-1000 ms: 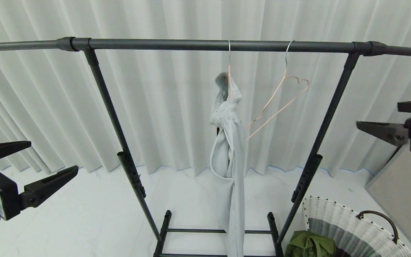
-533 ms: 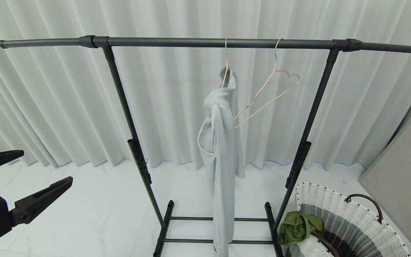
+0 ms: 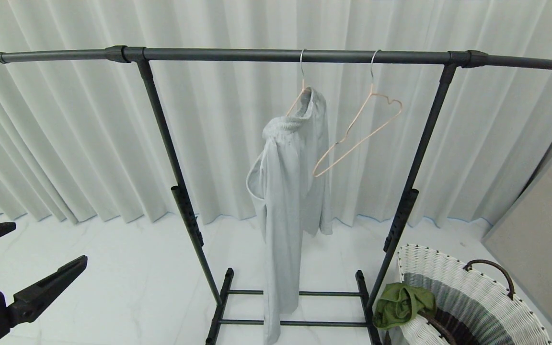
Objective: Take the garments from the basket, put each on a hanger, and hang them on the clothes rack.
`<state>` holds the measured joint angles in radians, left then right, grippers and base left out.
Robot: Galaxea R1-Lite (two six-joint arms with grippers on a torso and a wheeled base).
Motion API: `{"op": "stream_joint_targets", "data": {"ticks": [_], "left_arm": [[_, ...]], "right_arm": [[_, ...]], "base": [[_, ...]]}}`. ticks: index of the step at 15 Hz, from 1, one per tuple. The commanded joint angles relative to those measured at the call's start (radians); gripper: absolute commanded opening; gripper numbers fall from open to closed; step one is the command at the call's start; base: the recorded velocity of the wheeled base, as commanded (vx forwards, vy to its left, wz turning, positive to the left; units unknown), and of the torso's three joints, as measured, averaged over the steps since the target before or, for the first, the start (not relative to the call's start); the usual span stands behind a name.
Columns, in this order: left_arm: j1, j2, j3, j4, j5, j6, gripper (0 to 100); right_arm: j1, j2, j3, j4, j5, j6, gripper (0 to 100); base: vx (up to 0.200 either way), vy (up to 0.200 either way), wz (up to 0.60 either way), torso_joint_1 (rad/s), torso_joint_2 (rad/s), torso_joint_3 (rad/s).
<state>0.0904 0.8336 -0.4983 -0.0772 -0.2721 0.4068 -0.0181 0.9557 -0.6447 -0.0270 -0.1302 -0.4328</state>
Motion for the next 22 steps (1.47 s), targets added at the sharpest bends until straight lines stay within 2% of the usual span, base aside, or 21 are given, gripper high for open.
{"op": "stream_joint_targets", "data": {"ticks": [1,17,19,22], "left_arm": [[0.002,-0.014,0.003,0.001,0.001,0.000,100],[-0.008,-0.056,0.017,0.001,-0.001,-0.005,100],[-0.017,-0.057,0.018,0.001,-0.004,-0.003,100],[-0.052,-0.057,0.018,0.001,-0.006,0.007,100]], "right_arm": [[0.000,0.003,0.019,-0.001,-0.003,-0.001,100],[0.000,0.005,0.046,-0.001,-0.006,-0.003,100],[-0.023,0.009,0.059,-0.001,-0.008,-0.006,100],[-0.123,0.060,0.080,-0.016,-0.003,-0.017,100]], "base": [[0.000,0.000,0.00,-0.090,0.23,0.129],[0.000,0.000,0.00,-0.148,0.45,0.298],[0.000,0.000,0.00,-0.061,0.45,0.369],[0.000,0.000,0.00,-0.027,0.20,0.165]]}}
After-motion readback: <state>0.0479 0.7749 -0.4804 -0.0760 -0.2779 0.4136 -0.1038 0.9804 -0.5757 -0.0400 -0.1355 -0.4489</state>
